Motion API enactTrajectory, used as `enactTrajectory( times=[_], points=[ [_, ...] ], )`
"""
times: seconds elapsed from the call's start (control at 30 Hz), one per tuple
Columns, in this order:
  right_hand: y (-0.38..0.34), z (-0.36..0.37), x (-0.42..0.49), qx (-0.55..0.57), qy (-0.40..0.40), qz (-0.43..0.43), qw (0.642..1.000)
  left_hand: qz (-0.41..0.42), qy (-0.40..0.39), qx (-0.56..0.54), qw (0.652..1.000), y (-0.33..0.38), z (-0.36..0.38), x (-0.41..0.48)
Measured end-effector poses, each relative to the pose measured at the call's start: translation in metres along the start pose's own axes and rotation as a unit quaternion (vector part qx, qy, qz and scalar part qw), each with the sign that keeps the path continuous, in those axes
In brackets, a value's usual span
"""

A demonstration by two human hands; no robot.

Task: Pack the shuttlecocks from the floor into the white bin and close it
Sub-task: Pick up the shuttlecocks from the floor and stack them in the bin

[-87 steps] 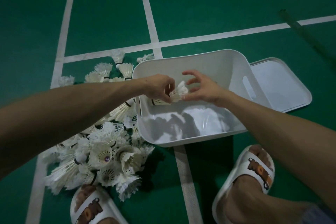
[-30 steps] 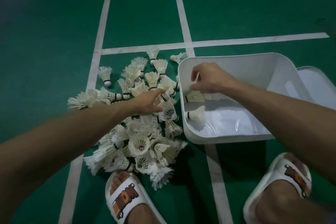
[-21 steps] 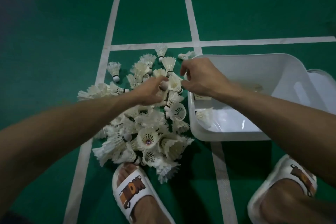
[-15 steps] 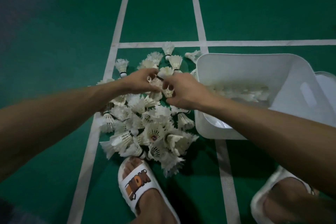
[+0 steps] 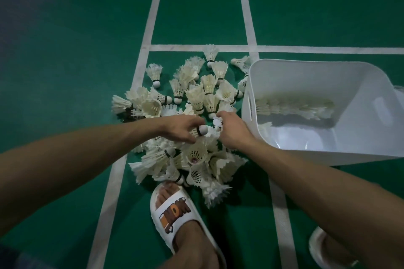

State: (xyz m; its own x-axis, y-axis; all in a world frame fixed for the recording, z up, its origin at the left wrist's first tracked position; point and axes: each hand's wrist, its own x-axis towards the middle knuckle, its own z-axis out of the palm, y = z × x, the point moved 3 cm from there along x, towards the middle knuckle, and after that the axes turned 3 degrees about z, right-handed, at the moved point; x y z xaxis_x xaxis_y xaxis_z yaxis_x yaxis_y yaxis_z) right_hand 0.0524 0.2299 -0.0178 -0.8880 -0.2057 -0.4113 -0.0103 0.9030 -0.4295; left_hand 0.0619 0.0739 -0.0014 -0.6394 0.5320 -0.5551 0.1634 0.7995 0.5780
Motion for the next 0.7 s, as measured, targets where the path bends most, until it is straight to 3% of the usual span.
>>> enactTrajectory(
  times=[0.3, 0.47, 0.7],
  points=[
    [0.001, 0.008, 0.005, 0.016, -0.013, -0.029, 0.999, -0.002, 0.011, 0.045, 0.999, -0.014, 0.010, 0.005],
    [0.000, 0.000, -0.002, 0.028, 0.015, -0.017, 0.999, 0.017, 0.107, 0.080, 0.991, -0.011, 0.012, 0.009],
    [-0.015, -0.021, -0.013, 0.019, 0.069, -0.089, 0.993, -0.009, 0.203, -0.015, 0.979, -0.015, -0.021, 0.003]
  ],
)
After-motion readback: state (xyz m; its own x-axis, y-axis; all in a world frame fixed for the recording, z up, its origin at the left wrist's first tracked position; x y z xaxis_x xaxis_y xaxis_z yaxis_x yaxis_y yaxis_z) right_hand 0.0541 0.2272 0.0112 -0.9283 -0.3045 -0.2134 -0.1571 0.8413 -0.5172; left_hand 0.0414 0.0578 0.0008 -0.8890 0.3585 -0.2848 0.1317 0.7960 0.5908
